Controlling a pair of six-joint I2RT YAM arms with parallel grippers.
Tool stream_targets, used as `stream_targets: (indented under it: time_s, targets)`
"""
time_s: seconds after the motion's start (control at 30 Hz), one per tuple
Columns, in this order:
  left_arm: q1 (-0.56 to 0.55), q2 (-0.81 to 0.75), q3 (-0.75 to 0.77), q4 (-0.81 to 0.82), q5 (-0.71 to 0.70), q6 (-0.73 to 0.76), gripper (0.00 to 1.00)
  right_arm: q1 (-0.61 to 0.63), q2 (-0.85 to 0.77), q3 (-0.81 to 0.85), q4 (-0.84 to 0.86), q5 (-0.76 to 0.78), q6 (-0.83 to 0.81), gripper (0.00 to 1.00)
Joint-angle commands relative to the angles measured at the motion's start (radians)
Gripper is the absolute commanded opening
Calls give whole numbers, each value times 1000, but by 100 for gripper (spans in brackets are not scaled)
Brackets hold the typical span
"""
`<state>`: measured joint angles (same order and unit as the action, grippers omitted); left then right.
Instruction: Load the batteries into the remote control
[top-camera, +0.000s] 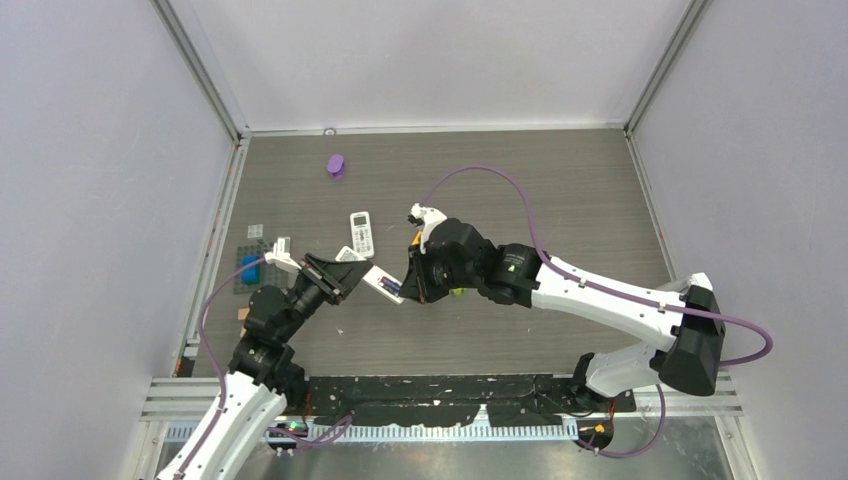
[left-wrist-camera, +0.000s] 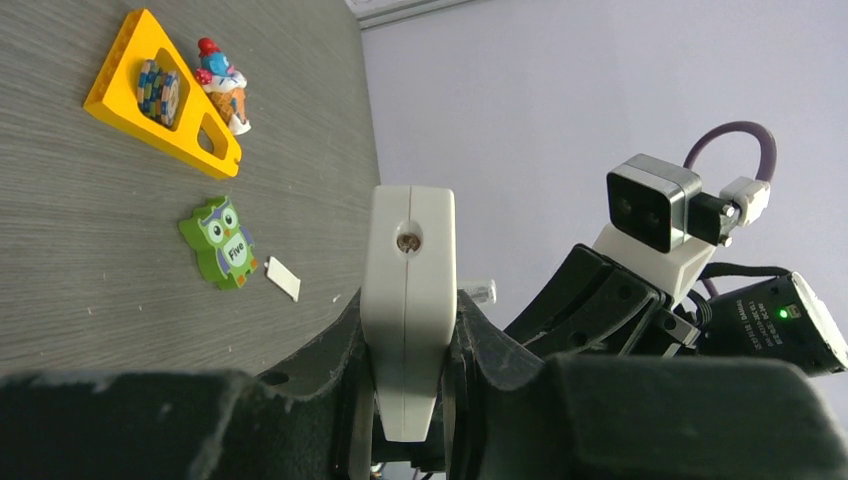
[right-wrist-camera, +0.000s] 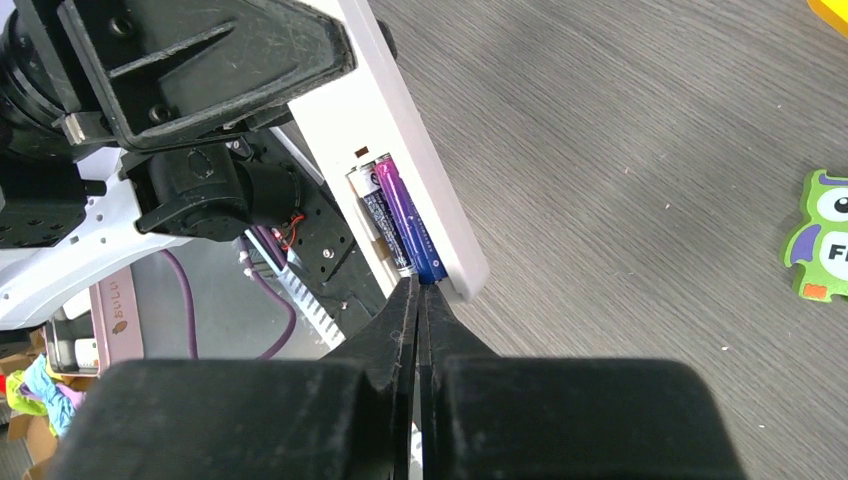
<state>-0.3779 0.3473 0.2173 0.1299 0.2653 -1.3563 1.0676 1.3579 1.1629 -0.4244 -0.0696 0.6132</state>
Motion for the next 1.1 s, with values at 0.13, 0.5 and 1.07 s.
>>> stream_targets:
  time_s: [0.13,0.5,1.07]
  targets:
    - [-10,16,42,219,199,56,0,-21,47,40,68,14,41,5]
    - [-10,-44,159,22,145,351,0,-110,62,-2,56,-111,146,13]
    - [-10,-50,212,-91,89,426,0,-229,-184,-191,307,-387,38,50]
